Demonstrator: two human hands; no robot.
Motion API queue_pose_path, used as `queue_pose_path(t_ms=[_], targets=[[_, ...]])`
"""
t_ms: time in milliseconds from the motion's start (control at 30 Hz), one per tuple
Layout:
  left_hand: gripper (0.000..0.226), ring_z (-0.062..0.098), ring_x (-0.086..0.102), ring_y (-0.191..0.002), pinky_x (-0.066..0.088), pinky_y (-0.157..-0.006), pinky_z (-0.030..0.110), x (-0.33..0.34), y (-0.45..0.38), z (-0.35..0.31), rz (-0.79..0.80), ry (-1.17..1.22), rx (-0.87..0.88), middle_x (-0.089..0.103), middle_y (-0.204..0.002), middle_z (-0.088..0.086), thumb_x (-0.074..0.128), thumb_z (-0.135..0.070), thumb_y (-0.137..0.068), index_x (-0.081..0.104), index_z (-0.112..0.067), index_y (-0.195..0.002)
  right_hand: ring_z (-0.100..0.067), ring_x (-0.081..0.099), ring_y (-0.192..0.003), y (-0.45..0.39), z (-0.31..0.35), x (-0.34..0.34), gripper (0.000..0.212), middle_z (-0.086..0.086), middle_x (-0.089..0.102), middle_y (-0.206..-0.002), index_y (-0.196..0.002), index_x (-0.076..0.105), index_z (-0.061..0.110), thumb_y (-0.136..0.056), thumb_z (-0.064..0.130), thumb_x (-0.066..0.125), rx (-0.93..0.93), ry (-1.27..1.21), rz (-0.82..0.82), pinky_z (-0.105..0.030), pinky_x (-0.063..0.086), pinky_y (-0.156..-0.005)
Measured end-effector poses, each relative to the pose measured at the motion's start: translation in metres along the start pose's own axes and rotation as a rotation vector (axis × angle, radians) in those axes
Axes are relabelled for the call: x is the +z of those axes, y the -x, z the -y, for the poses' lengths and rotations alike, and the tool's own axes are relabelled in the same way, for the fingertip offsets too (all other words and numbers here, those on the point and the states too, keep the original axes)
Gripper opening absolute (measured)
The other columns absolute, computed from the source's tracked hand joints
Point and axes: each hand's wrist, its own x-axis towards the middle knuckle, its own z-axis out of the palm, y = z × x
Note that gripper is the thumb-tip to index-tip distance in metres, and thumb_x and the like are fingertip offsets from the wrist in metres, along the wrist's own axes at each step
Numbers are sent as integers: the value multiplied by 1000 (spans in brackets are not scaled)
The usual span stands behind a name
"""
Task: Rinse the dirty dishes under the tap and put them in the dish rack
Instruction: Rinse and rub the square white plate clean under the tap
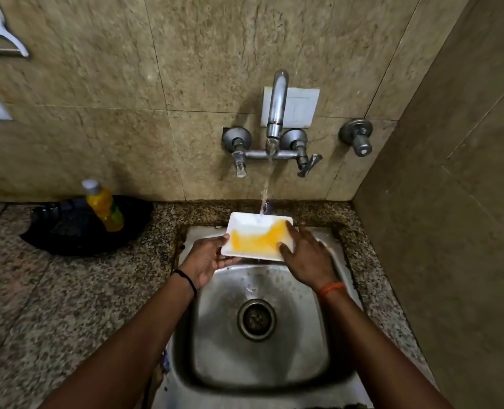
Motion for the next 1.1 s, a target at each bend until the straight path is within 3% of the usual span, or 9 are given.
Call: queue_pose_path(t_ms=[67, 200, 367, 500, 567, 700, 900, 1000, 1100], targets=[[23, 25, 73, -68, 60, -56, 34, 4, 1, -5, -26, -36, -8, 71, -91, 18, 55, -7, -94, 58, 5, -113, -33, 47, -131, -2, 7, 7, 63, -11, 45, -148, -155, 18, 24, -99, 34, 46, 90, -320, 22, -40, 40, -106], [12, 31, 71, -63, 57, -49, 32, 19, 10, -20, -85, -225, 98, 70, -85, 24, 60, -4, -90, 60, 7, -96, -37, 57, -119, -5, 12, 27, 45, -13, 55, -136, -143, 37, 15, -99, 9, 47, 399, -1115, 176, -47, 52, -88], [17, 23, 71, -60, 61, -59, 42, 10, 3, -31, -168, -669, 398, 71, -74, 14, 64, -10, -87, 71, 1, -77, -28, 67, -91, -5, 20, 41, 32, -16, 65, -114, -127, 53, 7, -95, 3, 51, 488, -1481, 357, -40, 59, -73], [17, -4, 60, -58, 50, -60, 16, -13, 0, -19, -91, -671, 516, 71, -86, 8, 57, -3, -92, 71, 4, -99, -27, 65, -97, -18, 24, 35, 30, -14, 65, -121, -123, 59, 7, -94, 4, 55, 415, -1399, 171, -45, 54, -83], [21, 5, 65, -67, 53, -66, 23, -23, -2, -6, -71, -461, 413, 74, -87, 5, 55, 1, -92, 67, 0, -108, -32, 65, -106, -23, 24, 25, 33, -17, 66, -123, -124, 60, 4, -92, 2, 59, 339, -1263, 63, -49, 52, -90], [28, 8, 64, -56, 54, -52, 20, -26, -7, 15, -25, -128, 110, 73, -69, -3, 47, 2, -95, 57, -1, -121, -25, 66, -102, -26, 32, 0, 36, -8, 68, -114, -125, 61, 2, -89, -1, 62, 100, -1016, -38, -40, 54, -92], [29, 24, 65, -86, 59, -68, 33, -2, -7, 17, 38, -49, 35, 67, -104, 13, 54, -2, -93, 56, -3, -122, -29, 63, -110, -34, 29, -9, 44, -10, 67, -119, -129, 58, 10, -87, -1, 57, 62, -824, -10, -46, 53, -94], [24, 23, 67, -85, 58, -74, 34, 7, -10, 10, 43, -97, 65, 66, -110, 16, 57, -2, -92, 61, -3, -115, -31, 48, -129, -27, 23, -4, 63, -13, 49, -142, -146, 36, 10, -87, 4, 55, 56, -483, -47, -34, 39, -106], [24, 21, 67, -82, 56, -78, 34, 13, -15, 8, 53, -121, 53, 68, -104, 14, 54, -2, -93, 62, -4, -116, -36, 14, -147, -12, 25, 9, 71, -24, 14, -158, -155, 12, 14, -94, 29, 47, -22, 92, -165, -43, 13, -120]])
